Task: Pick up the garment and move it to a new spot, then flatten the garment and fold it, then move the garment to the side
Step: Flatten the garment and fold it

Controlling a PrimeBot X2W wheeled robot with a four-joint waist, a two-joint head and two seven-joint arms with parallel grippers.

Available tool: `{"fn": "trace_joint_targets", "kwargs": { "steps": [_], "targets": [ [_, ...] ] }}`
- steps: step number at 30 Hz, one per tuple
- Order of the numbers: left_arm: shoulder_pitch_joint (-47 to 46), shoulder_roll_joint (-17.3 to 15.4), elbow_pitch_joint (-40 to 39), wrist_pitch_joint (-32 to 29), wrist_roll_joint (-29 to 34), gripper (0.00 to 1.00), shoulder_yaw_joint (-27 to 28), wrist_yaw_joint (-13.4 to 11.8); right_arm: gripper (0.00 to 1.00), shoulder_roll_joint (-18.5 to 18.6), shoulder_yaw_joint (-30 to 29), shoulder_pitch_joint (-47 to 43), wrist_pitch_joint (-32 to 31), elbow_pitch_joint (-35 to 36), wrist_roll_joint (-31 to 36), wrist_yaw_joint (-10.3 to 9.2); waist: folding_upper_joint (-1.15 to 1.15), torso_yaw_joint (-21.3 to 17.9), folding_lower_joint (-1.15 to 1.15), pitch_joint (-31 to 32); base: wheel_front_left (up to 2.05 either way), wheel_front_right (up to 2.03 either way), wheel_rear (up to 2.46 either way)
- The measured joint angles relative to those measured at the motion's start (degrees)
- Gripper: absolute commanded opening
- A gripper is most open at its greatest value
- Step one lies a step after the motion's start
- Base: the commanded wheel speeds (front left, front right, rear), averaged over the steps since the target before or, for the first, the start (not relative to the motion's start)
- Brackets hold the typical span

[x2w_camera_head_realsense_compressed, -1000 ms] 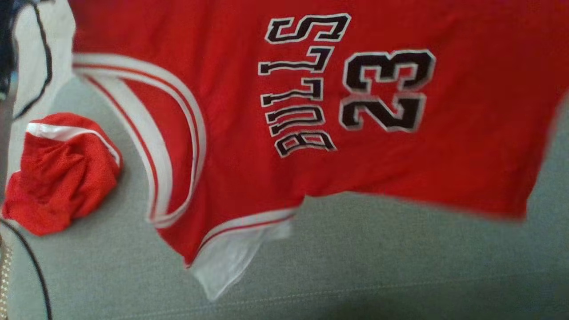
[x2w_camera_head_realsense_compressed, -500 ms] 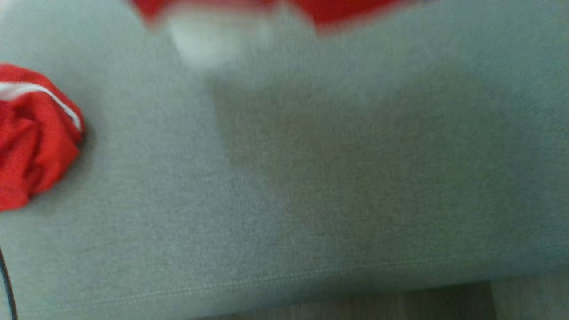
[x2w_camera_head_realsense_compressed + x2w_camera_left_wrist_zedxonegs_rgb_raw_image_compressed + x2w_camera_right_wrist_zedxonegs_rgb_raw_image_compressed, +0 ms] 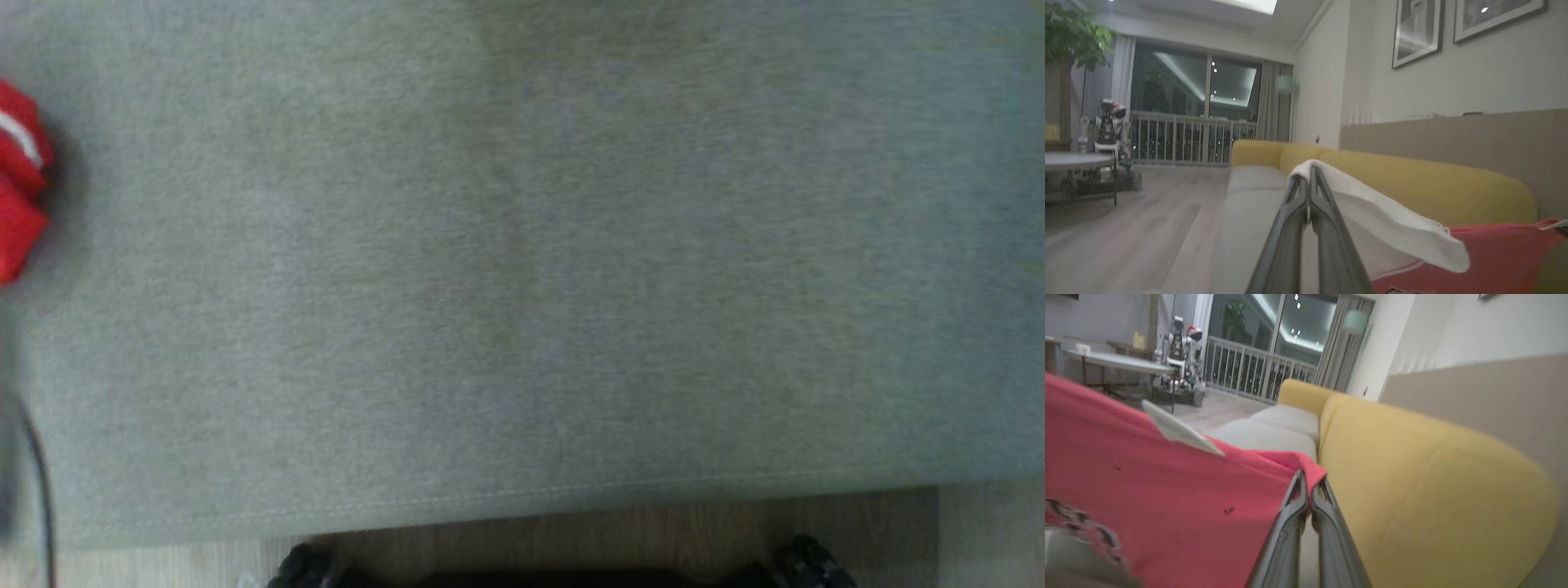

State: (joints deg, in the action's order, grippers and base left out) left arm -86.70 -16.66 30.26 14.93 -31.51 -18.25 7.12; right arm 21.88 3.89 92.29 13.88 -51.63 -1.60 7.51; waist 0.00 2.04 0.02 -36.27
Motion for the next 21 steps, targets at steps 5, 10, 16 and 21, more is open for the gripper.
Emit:
{"fn": "trace_joint_targets", "kwargs": {
  "steps": [5, 10, 16, 21],
  "targets": [
    [18.67, 1.05, -5.28, -0.05, -4.69, 0.00, -3.01, 0.00, 0.00, -0.75, 2.19, -8.00, 0.49, -4.86, -3.10, 0.00, 0.00, 1.91, -0.01, 0.19, 0.00, 0.00, 0.00],
    [31.71, -1.63, -13.22, -0.05, -11.96, 0.00, -5.67, 0.01, 0.00, -1.49, 6.06, -16.09, 0.58, -5.75, -9.92, 0.00, 0.00, 1.83, -0.02, 4.10, 0.00, 0.00, 0.00],
    [54.41, -5.22, -20.34, -0.21, -17.58, 0.00, -7.16, 0.01, 0.00, 0.56, 12.99, -32.83, -2.80, -1.71, -15.04, 0.00, 0.00, 1.48, -0.02, 10.72, 0.00, 0.00, 0.00],
    [70.44, -5.26, -24.96, -0.22, -19.53, 0.00, -5.99, -1.63, 0.00, 3.38, 12.88, -47.47, -3.72, 6.16, -15.55, 0.00, 0.01, 1.16, -0.03, 16.17, 0.00, 0.00, 0.00]
  ]
}}
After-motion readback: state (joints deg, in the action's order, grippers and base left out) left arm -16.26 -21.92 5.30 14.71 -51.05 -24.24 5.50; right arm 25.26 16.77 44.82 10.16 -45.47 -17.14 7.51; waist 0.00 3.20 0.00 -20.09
